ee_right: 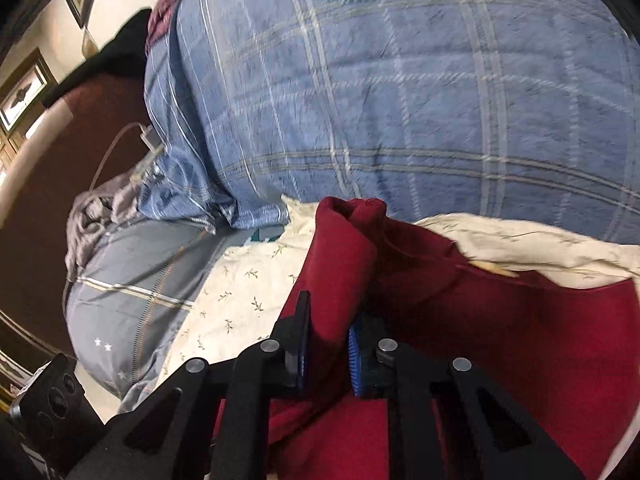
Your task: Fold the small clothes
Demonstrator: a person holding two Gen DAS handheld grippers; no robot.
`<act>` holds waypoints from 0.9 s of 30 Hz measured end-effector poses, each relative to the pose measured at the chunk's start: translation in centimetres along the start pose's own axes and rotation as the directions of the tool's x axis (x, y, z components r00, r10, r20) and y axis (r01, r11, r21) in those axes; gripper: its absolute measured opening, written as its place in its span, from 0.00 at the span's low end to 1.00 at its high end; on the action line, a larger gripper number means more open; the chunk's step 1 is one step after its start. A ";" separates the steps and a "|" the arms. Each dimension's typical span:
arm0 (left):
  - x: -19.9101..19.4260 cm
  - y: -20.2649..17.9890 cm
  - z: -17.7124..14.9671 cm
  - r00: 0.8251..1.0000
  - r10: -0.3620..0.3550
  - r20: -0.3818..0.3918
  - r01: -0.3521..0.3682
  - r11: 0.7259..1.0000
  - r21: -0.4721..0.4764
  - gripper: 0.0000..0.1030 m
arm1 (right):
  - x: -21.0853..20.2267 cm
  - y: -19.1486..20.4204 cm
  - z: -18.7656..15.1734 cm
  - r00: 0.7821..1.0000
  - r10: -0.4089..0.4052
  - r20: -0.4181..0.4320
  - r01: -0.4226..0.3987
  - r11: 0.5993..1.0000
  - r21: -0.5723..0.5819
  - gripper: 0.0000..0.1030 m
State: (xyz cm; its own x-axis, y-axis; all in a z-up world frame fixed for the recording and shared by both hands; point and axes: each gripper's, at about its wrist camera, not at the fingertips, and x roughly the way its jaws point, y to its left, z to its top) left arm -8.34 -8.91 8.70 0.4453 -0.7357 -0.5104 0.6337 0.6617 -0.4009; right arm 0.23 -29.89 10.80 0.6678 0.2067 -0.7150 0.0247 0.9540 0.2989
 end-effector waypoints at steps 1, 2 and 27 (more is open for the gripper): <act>-0.1 -1.1 0.2 1.000 -0.013 0.000 0.013 1.000 0.012 0.18 | -0.9 -0.5 0.1 1.000 -0.005 0.011 0.005 1.000 0.002 0.15; -0.2 -2.1 0.2 1.000 -0.026 0.001 0.026 0.999 0.021 0.18 | -1.9 -1.0 0.1 1.000 -0.010 0.023 0.010 1.000 0.006 0.15; 7.1 -15.8 -3.8 0.937 -0.191 -0.292 0.245 0.956 0.163 0.52 | -11.2 -17.6 -8.9 0.994 -0.008 0.107 -0.040 0.897 0.440 0.57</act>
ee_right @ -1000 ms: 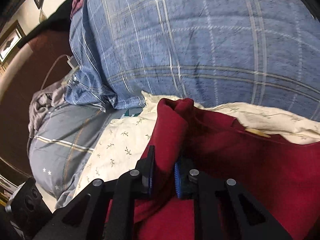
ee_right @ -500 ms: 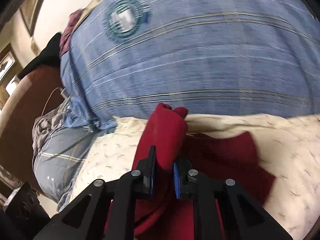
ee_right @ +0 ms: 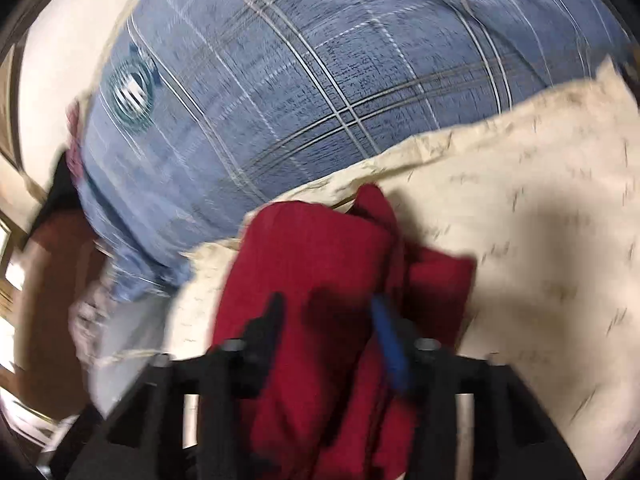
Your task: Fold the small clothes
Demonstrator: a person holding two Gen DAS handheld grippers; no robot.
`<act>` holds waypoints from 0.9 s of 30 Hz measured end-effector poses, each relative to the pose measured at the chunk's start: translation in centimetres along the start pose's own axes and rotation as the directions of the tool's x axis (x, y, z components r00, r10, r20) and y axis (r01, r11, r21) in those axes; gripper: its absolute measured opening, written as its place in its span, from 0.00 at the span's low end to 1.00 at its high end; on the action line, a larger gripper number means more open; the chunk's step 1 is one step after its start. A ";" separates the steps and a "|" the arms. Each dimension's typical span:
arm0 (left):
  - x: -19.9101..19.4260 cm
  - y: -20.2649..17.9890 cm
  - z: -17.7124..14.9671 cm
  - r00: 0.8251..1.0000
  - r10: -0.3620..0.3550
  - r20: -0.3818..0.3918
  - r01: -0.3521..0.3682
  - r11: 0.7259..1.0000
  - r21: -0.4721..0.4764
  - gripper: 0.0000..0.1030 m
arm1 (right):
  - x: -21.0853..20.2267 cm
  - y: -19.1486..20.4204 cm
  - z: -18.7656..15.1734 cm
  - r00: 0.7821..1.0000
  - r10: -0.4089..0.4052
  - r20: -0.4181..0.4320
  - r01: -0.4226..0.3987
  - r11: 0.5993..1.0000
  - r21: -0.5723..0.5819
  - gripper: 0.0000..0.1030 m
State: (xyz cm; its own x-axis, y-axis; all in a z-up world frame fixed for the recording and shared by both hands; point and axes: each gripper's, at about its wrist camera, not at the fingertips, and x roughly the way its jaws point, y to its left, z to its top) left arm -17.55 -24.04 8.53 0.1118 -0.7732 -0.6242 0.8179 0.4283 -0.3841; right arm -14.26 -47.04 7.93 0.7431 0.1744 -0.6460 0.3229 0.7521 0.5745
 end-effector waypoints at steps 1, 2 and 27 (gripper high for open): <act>-1.0 0.2 -0.1 1.000 0.020 0.010 -0.020 1.000 0.023 0.52 | -0.5 0.4 -0.6 1.000 0.024 -0.010 -0.024 1.000 -0.020 0.58; -2.1 0.4 -0.4 0.999 0.050 0.018 -0.051 0.998 0.042 0.52 | -0.8 0.8 -1.1 0.999 0.040 -0.026 -0.041 0.998 -0.050 0.62; -4.7 3.1 -1.5 0.955 0.292 0.061 -0.283 0.951 -0.122 0.56 | -1.1 2.1 -6.0 0.986 -0.166 0.000 0.159 0.947 -0.278 0.17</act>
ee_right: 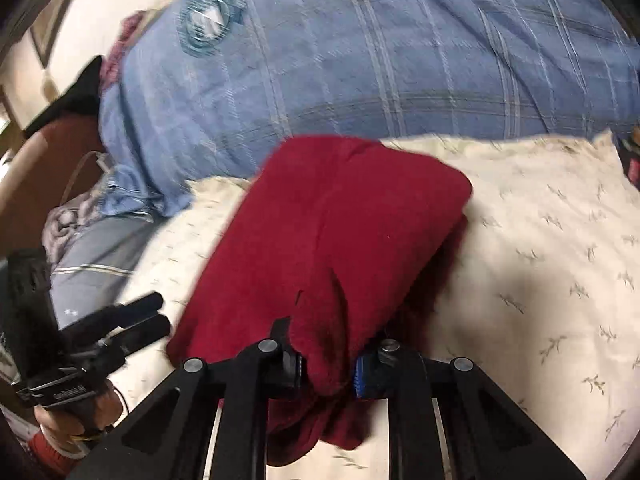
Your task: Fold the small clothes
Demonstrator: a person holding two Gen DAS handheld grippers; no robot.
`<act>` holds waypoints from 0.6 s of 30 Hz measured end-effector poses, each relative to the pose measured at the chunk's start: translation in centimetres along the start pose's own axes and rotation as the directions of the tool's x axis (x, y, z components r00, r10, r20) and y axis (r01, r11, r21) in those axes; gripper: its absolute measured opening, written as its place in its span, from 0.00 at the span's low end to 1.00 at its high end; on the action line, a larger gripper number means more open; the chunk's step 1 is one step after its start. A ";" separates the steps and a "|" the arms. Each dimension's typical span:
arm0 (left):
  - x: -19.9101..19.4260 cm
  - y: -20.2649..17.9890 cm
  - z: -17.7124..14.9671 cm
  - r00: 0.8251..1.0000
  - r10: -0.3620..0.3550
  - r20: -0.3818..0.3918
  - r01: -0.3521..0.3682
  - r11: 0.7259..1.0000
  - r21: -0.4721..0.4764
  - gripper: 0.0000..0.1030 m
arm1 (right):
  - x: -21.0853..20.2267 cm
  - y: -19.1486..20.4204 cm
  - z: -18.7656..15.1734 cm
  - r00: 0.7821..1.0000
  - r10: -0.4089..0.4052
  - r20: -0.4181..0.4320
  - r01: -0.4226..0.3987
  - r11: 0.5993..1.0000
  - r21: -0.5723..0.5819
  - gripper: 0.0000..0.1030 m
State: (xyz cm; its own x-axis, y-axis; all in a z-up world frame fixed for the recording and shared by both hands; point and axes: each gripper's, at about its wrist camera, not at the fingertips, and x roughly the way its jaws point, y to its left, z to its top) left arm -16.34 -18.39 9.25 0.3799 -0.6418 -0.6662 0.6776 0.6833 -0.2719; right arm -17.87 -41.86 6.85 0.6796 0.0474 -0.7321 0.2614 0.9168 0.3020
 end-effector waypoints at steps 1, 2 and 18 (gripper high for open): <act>1.2 0.2 0.0 1.000 0.016 -0.012 -0.016 1.000 -0.004 0.56 | 0.2 -0.6 -0.1 1.000 0.027 -0.003 -0.027 0.999 0.025 0.18; 1.9 0.0 0.0 0.999 0.029 -0.027 -0.029 1.000 -0.009 0.56 | 0.1 -1.0 -0.1 0.999 0.046 0.004 -0.046 0.997 0.054 0.24; 4.7 -0.7 0.3 0.996 0.083 -0.029 -0.083 0.997 -0.007 0.66 | 1.7 0.5 2.0 0.987 -0.148 0.067 0.152 0.986 -0.064 0.37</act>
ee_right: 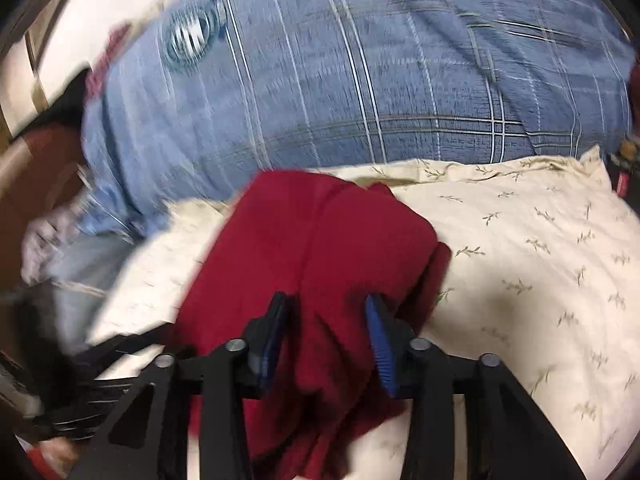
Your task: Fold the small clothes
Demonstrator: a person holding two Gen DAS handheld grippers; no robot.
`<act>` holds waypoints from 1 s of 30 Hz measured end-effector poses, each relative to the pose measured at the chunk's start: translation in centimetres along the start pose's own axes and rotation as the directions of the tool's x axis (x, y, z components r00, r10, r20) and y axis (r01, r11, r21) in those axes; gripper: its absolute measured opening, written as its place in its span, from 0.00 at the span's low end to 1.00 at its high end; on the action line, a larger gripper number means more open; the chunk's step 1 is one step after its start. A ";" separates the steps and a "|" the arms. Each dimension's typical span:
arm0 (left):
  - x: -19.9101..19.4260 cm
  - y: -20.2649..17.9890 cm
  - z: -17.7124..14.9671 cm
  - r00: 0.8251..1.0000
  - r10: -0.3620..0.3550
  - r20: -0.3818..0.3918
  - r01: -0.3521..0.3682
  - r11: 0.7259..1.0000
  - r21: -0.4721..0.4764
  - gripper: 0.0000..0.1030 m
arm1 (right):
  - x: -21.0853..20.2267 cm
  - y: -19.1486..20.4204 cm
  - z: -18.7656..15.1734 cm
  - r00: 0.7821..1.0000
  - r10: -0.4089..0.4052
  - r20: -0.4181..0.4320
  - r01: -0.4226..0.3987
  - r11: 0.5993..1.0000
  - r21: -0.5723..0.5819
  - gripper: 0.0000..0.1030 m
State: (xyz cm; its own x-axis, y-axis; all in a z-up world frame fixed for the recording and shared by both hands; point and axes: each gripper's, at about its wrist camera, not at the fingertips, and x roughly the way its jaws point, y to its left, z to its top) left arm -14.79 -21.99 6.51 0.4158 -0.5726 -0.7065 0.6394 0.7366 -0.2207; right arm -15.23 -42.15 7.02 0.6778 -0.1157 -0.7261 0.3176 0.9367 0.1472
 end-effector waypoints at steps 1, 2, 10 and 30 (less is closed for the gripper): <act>0.0 0.1 0.0 1.000 0.001 -0.001 -0.001 1.000 0.002 0.67 | 0.5 -0.1 -0.1 1.000 -0.004 -0.012 0.004 1.000 -0.002 0.37; 0.2 0.1 0.0 1.000 0.005 -0.003 -0.005 1.000 0.003 0.68 | 1.0 -0.2 0.0 1.000 -0.012 -0.015 0.012 1.000 -0.007 0.37; 0.5 -0.1 0.0 1.000 0.015 -0.011 -0.015 1.000 0.003 0.69 | -1.2 -0.1 -0.5 1.000 -0.004 0.001 0.004 1.000 0.026 0.41; 3.7 4.2 3.4 0.973 -0.214 -0.089 0.199 0.968 -0.152 0.78 | 0.7 -5.7 -1.6 0.970 0.239 0.034 -0.239 0.937 0.256 0.84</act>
State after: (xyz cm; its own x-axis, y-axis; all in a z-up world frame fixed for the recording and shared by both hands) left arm -8.40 -22.18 5.26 0.2103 -0.6827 -0.6998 0.6033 0.6539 -0.4566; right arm -17.66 -47.04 4.60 0.7559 0.1004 -0.6469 0.3048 0.8205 0.4835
